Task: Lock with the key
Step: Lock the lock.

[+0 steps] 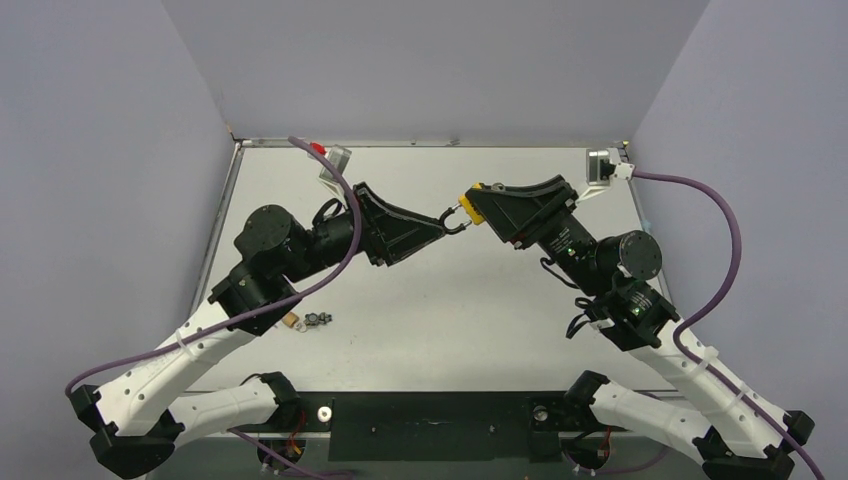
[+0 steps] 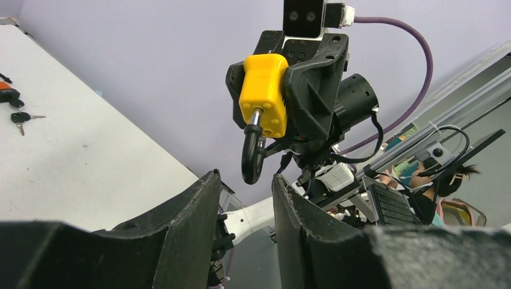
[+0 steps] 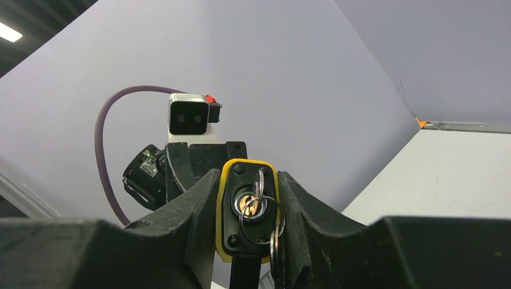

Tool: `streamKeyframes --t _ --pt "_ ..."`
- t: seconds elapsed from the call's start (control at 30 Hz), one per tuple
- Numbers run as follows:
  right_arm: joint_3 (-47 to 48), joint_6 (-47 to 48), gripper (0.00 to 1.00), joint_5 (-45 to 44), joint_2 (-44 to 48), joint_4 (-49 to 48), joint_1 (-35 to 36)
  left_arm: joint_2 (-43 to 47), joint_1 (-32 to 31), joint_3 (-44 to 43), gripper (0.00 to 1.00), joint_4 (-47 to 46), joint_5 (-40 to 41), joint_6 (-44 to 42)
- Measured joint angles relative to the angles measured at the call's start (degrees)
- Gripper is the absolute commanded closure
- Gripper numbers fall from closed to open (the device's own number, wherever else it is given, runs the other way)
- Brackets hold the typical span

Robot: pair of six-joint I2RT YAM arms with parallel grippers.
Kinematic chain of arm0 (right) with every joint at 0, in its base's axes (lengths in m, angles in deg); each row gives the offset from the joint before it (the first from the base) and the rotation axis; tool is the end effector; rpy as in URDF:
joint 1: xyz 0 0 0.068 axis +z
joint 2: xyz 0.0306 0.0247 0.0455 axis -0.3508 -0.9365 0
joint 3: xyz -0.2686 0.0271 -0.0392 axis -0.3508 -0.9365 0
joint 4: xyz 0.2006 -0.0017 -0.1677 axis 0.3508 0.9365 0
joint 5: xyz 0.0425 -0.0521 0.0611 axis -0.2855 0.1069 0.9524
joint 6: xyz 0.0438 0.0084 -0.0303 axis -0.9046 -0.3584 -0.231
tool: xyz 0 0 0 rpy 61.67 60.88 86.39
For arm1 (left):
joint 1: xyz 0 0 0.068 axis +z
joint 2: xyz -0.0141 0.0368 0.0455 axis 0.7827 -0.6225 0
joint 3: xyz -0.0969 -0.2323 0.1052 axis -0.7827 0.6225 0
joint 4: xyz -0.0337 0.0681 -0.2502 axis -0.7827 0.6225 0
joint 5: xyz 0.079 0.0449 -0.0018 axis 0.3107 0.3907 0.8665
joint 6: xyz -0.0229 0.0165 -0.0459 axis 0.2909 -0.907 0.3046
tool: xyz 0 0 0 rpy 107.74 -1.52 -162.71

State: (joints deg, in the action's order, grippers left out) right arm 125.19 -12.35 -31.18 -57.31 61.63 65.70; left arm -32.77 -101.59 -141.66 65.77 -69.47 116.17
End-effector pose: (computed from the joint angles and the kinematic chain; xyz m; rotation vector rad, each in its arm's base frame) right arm 0.1171 0.1260 0.4678 -0.1093 1.3026 1.5501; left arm 0.1234 -0.1637 0.4693 0.3030 1.5290 -1.6199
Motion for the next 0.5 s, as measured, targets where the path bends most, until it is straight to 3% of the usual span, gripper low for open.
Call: streamKeyframes --t 0.5 --pt "0.20 2.10 1.00 -2.45 -1.05 0.00 1.42 -2.12 1.44 0.02 0.73 -3.50 -3.67 4.33"
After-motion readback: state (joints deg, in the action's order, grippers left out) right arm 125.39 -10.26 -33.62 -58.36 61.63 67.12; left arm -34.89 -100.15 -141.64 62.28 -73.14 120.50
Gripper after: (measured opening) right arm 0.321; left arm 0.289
